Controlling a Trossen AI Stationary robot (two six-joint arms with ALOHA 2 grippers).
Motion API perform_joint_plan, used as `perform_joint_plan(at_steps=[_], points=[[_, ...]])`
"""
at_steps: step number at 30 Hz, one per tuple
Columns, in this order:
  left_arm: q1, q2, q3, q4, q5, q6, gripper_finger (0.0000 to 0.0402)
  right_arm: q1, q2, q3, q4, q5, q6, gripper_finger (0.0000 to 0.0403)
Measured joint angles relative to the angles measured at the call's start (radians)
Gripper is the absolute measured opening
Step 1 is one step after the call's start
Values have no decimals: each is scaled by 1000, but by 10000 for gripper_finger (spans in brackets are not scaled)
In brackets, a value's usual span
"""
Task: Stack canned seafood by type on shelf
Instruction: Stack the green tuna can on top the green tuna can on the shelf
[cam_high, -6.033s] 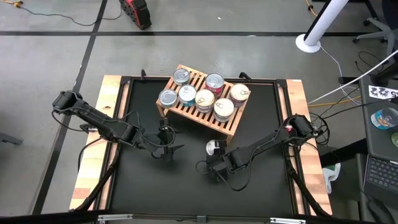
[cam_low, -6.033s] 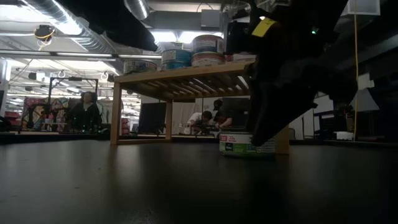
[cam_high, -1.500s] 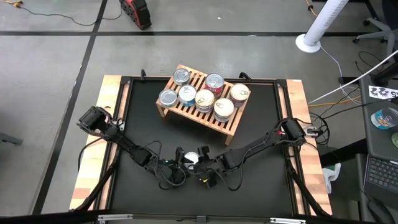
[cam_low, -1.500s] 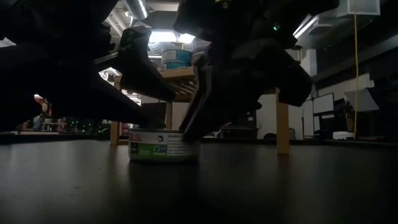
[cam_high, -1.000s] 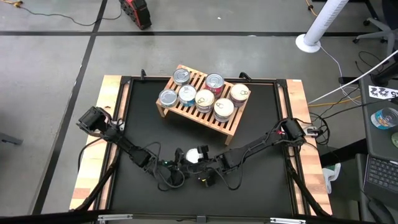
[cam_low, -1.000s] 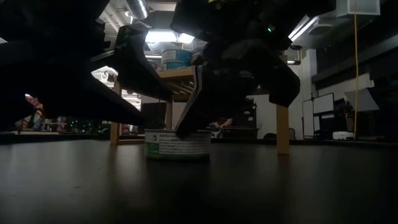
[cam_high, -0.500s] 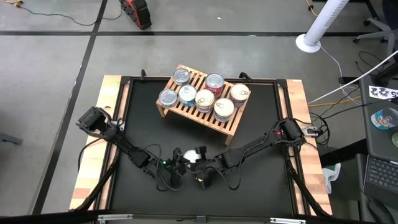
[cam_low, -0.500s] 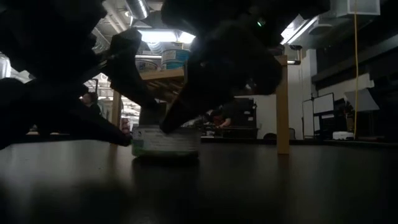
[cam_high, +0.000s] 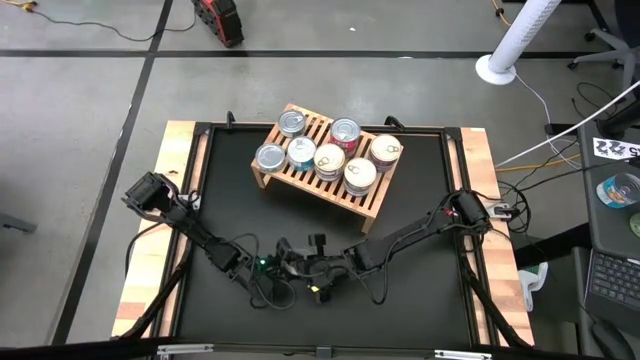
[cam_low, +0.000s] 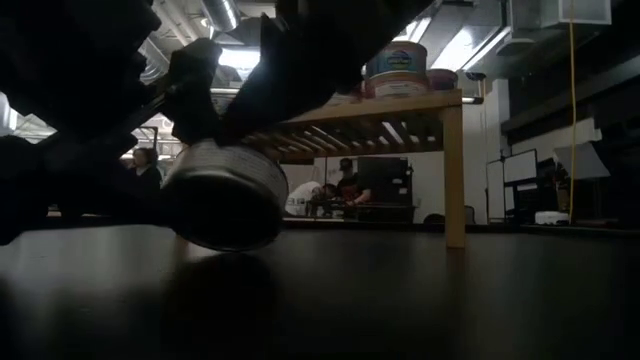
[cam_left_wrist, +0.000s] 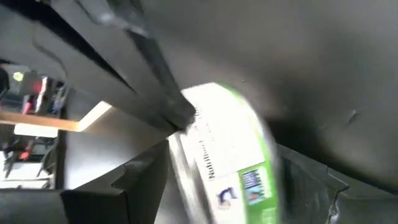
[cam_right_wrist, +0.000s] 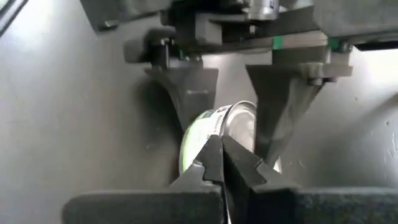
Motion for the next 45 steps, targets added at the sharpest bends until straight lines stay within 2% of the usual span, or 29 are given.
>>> perform_joint_plan(at_steps=[8, 13, 17, 23, 26, 29, 38, 41, 45], points=[[0, 0, 0, 0, -107, -54, 252, 0, -2, 8, -1, 1, 0, 1], [-3, 0, 0, 0, -108, -119, 188, 0, -4, 8, 0, 1, 0, 17], [-19, 0, 1, 7, -110, -123, 127, 0, -4, 9, 6, 1, 14, 58], [-33, 0, 43, 13, -131, -126, 125, 2, -44, 10, -42, 9, 56, 115], [-34, -3, 68, 8, -158, -126, 125, 7, -110, 9, -106, 12, 51, 126], [-35, -23, 90, 1, -230, -86, 126, 19, -193, 9, -181, 27, 51, 128], [-15, -233, 107, -13, -505, 189, 128, 88, -380, 9, -364, 81, 80, 127], [15, -329, 107, -63, -549, 281, 128, 115, -414, 9, -390, 86, 82, 127], [82, -472, 107, -158, -559, 354, 128, 149, -443, 9, -426, 89, 82, 127]])
